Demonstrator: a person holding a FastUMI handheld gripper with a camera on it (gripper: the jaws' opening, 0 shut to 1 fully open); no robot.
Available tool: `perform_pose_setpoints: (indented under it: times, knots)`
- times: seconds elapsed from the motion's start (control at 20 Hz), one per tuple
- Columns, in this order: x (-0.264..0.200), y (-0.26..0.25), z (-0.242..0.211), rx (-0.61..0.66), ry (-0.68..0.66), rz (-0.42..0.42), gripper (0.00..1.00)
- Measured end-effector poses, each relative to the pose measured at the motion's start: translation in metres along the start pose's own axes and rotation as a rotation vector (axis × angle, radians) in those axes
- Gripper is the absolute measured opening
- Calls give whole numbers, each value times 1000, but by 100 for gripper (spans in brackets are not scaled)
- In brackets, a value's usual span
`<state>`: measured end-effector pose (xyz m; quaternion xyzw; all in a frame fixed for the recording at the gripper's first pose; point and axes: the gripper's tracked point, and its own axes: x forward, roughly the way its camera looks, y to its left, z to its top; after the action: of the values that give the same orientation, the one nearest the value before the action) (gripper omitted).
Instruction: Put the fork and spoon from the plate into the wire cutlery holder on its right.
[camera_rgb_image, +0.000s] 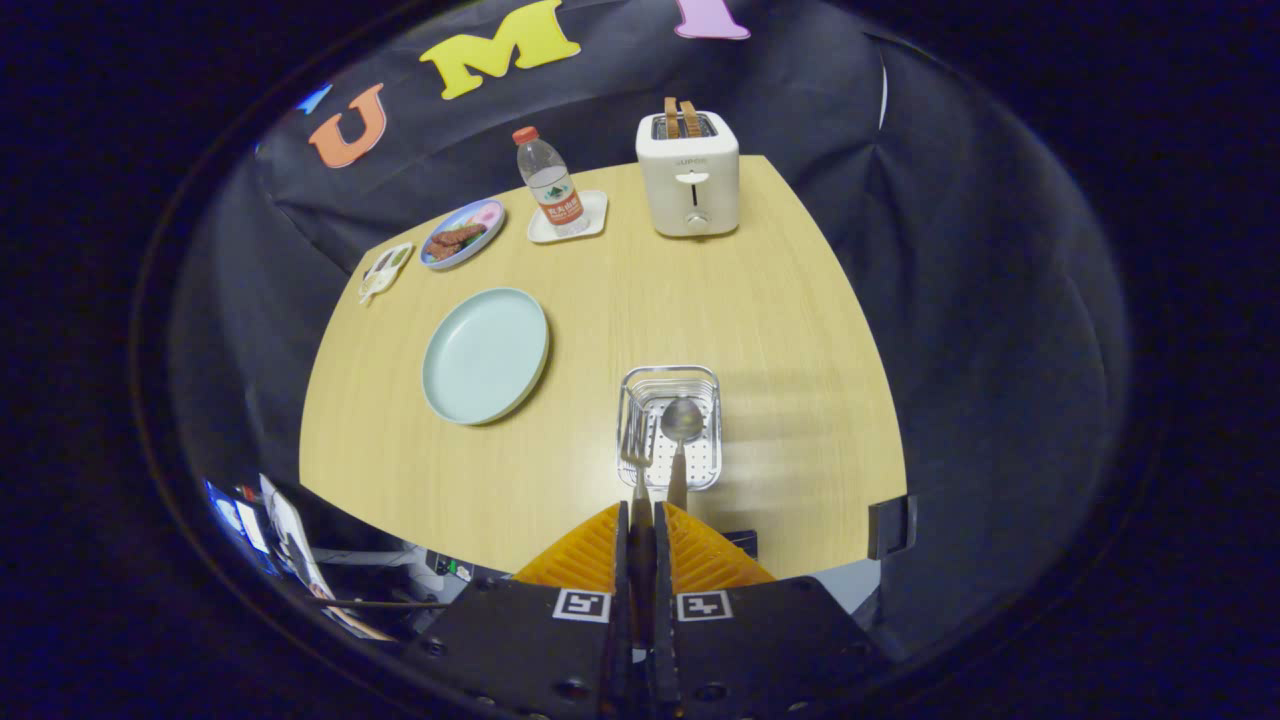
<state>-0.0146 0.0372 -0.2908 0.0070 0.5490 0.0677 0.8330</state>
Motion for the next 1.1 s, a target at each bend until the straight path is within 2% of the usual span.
perform_pose_setpoints:
  times: [0.1,0.15,0.85,0.9,0.95,1.1]
  knots:
    - [-1,4,8,30,19,12,9]
    - [-2,2,13,35,15,0,3]
    - [8,19,26,5,-6,-41,3]
    - [8,23,26,6,-7,-30,3]
    - [8,23,23,3,-9,-32,16]
    - [6,27,23,-1,-32,-40,16]
